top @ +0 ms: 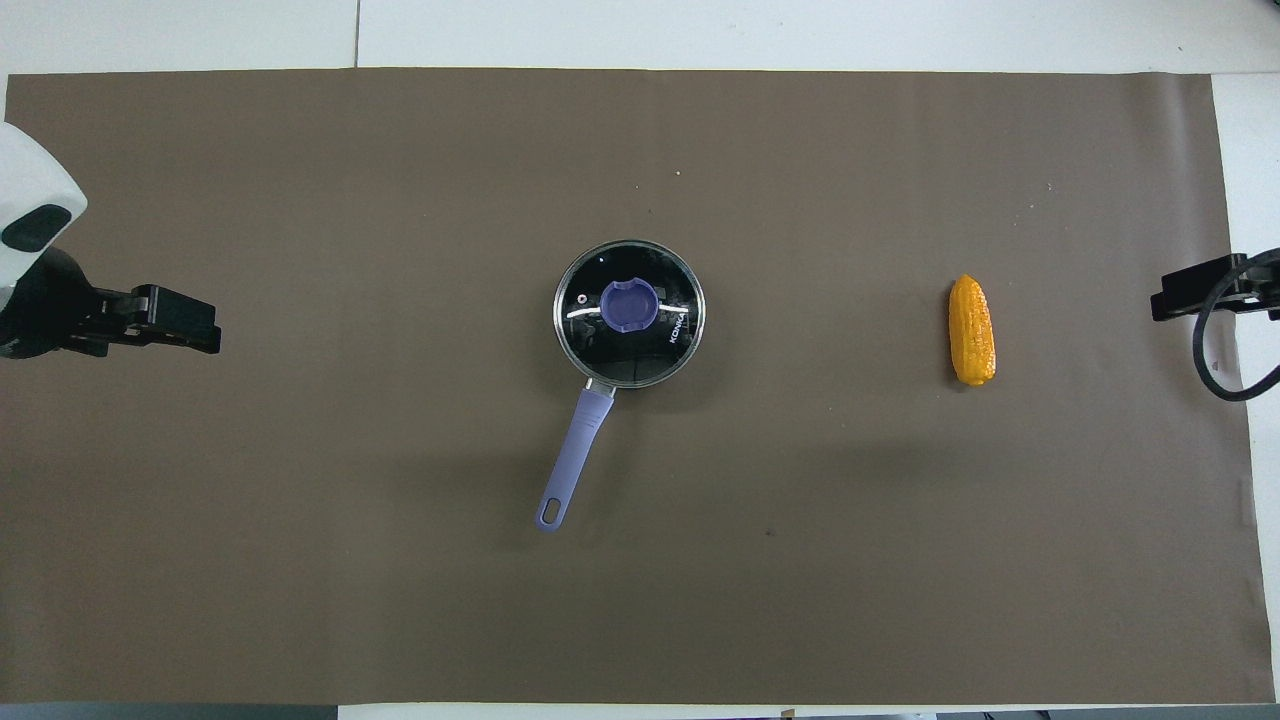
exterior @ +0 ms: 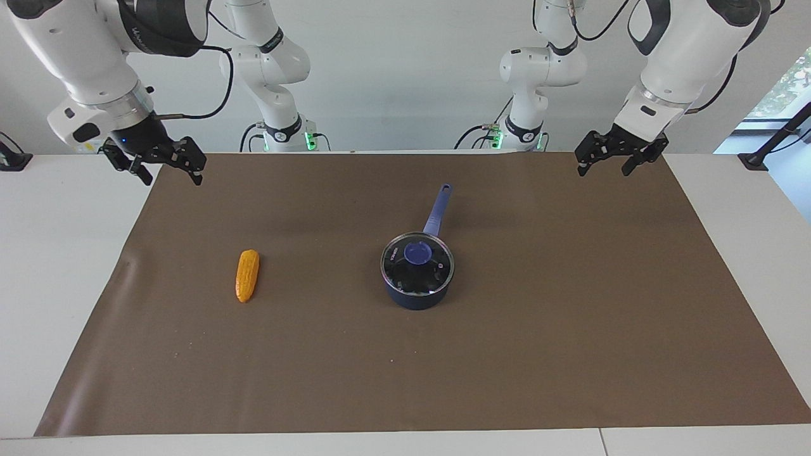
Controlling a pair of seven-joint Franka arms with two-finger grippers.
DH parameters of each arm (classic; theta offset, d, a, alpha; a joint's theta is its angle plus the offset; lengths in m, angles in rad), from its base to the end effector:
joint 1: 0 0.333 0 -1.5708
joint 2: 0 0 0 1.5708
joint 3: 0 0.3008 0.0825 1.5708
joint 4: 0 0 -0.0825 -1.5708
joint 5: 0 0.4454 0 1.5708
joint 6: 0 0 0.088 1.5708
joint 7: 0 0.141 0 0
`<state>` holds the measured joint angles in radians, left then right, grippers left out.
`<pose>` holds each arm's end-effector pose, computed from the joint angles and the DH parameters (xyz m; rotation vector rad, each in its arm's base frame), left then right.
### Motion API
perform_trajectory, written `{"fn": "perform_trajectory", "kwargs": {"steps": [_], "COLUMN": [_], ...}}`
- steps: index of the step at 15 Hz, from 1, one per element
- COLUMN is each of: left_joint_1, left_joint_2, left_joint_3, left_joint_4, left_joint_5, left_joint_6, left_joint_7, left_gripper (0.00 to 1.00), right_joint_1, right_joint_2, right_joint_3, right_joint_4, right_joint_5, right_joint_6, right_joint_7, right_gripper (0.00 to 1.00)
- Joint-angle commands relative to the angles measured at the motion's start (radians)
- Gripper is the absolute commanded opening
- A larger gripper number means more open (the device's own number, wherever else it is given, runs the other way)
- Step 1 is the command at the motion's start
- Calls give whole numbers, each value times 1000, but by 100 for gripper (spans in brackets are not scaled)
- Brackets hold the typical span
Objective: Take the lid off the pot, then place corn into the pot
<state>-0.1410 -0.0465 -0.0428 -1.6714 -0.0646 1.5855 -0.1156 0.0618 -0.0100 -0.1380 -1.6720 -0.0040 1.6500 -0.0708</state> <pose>0.5882 -0.1189 0.5515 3.0830 -0.1016 -0.0746 0.6150 -0.0478 0.5341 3.1398 -0.0079 -0.0192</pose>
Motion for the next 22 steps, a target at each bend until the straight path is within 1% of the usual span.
{"fn": "perform_trajectory", "kwargs": {"steps": [1,2,4,5,6,7,9,12,14,15,16,17,18,19,21,22], "left_joint_1": [-113,-147,-248,-293,-325,-350,-399,-433,-439,-440,-450,-463,-468,-468,-468,-468], "left_joint_2": [92,156,348,431,482,517,554,591,597,614,622,632,636,636,637,639], "left_joint_3": [-8,-8,-8,-2,0,0,3,4,1,-2,-6,-3,-5,-5,-5,-5], "left_joint_4": [60,128,340,417,459,476,484,484,484,484,484,483,481,480,476,473], "left_joint_5": [-35,-37,-35,-35,-35,-35,-34,-27,-20,2,15,19,22,20,20,20], "left_joint_6": [36,28,4,4,17,37,92,131,160,166,177,189,189,189,191,197], "left_joint_7": [-120,-169,-322,-388,-432,-458,-498,-503,-501,-501,-500,-501,-500,-500,-500,-500], "left_gripper": [100,100,100,100,100,100,100,100,100,100,100,100,100,100,100,100], "right_joint_1": [35,38,41,39,38,36,42,58,59,59,59,59,59,61,62,70], "right_joint_2": [-2,-2,15,37,56,83,97,177,220,234,236,236,236,236,236,236], "right_joint_3": [8,8,8,8,6,8,8,8,8,8,8,8,8,8,8,8], "right_joint_4": [-147,-208,-314,-356,-391,-417,-466,-469,-468,-469,-468,-468,-469,-468,-456,-437], "right_joint_5": [12,12,12,12,12,12,12,12,12,12,10,10,10,10,10,10], "right_joint_6": [149,225,369,431,491,551,647,717,738,758,757,754,752,745,705,677], "right_joint_7": [42,42,39,34,34,34,39,40,39,36,32,32,32,31,32,32], "right_gripper": [100,100,100,100,100,100,100,100,100,100,93,82,69,53,0,0]}}
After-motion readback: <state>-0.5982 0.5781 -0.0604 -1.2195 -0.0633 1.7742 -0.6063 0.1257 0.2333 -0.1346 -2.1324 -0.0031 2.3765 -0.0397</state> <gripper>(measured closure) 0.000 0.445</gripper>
